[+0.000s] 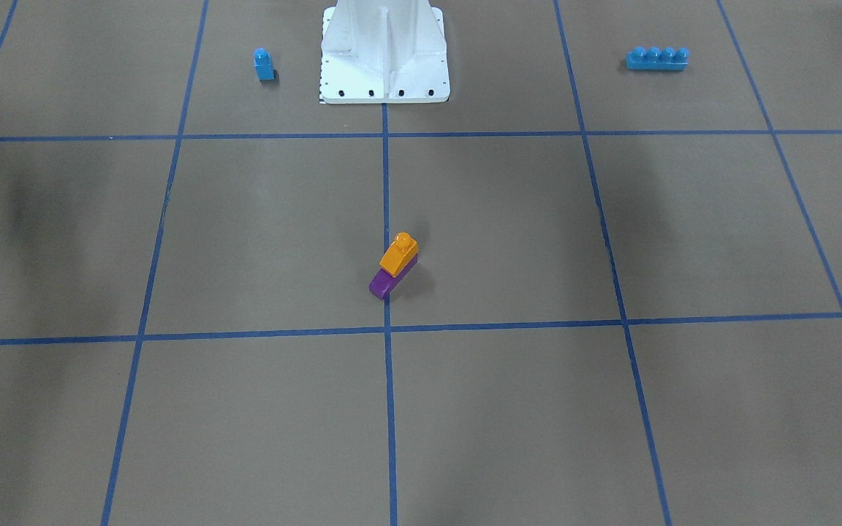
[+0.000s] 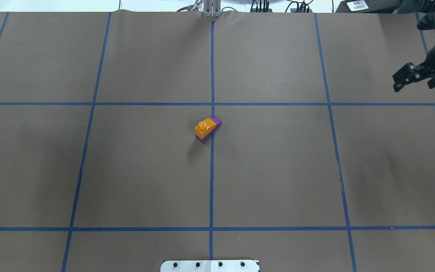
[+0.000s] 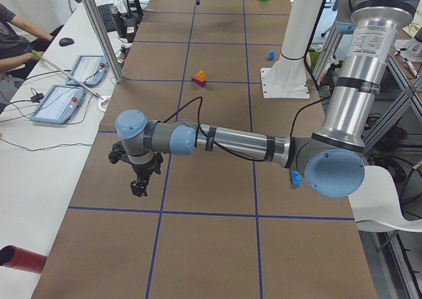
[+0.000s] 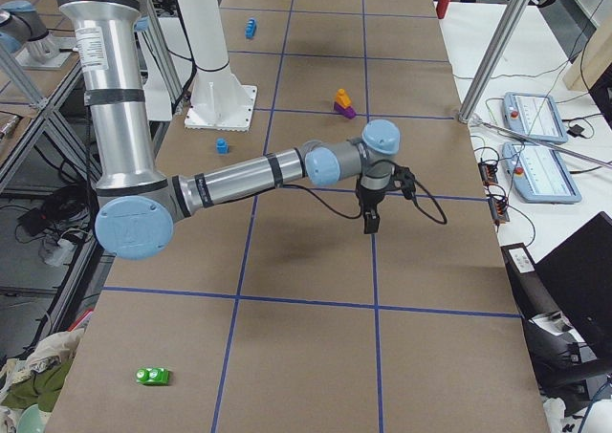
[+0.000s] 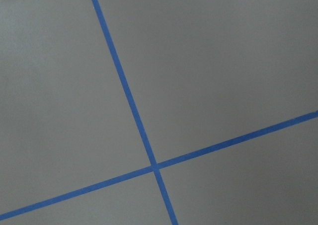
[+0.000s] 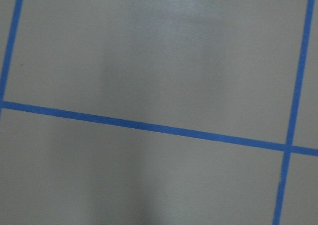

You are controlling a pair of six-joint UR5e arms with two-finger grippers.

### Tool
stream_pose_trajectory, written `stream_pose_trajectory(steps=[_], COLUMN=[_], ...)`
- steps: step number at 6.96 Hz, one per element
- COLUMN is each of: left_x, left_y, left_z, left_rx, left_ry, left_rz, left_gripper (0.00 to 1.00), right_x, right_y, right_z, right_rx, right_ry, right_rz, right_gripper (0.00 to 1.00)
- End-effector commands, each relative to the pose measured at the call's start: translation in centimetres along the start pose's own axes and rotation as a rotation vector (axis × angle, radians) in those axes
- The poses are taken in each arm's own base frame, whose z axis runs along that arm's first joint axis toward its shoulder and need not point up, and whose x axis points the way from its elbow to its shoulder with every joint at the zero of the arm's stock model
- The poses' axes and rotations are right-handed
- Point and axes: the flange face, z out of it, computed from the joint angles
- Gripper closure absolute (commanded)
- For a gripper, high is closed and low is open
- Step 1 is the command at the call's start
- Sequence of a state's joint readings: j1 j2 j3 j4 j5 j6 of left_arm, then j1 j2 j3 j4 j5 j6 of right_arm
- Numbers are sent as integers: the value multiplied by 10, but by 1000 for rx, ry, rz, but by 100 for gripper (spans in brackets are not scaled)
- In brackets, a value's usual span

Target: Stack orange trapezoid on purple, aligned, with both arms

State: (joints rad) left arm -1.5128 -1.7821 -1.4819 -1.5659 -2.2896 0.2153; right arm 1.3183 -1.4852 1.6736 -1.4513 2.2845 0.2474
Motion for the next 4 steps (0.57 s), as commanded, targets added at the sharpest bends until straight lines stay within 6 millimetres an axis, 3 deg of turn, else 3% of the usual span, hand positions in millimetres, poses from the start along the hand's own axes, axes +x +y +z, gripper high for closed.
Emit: stream_pose_trajectory(steps=[1,2,3,4], left_x=[-20,-23,-24,-25], left_y=[27,32,33,37], left_z=[3,3,4,6], left_rx=[16,16,13,9], left_ry=[-3,-5,-5,-4], left_rz=[-33,-42,-44,-48], left_gripper=[0,0,0,0], right_x=[70,85,102,102], right_y=[25,41,45,43], right_z=[13,23,4,-3], right_rx=[82,59,64,14], right_ry=[-20,-3,-4,-2], right_rz=[-29,-3,77,143], right_gripper=[0,0,0,0])
